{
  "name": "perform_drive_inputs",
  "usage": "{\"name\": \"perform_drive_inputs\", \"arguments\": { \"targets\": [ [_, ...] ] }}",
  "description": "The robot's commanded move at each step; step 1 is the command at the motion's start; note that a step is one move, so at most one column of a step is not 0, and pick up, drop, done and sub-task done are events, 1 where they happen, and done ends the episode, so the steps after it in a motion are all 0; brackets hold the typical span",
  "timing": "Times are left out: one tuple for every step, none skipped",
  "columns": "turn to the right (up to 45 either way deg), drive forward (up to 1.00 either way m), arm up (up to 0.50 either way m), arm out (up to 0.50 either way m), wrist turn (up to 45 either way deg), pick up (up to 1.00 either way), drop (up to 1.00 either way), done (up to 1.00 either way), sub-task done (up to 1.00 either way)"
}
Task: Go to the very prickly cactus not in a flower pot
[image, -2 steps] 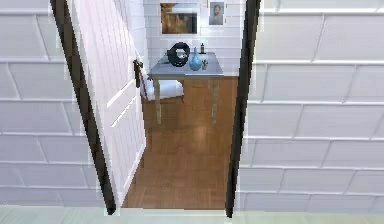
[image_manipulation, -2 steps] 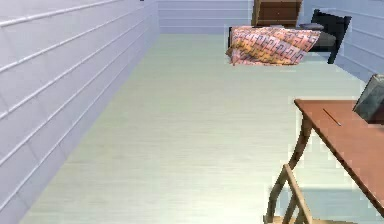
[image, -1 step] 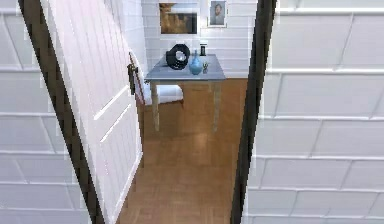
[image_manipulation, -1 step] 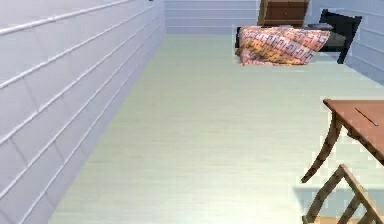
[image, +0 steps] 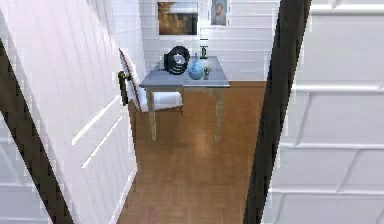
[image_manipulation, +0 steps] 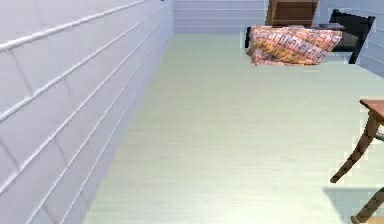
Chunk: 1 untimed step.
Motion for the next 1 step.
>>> {"name": "perform_drive_inputs", "arguments": {
  "targets": [
    [-45.0, 0.0, 0.0, 0.0, 0.0, 0.0, 0.0, 0.0, 0.0]
  ]
}}
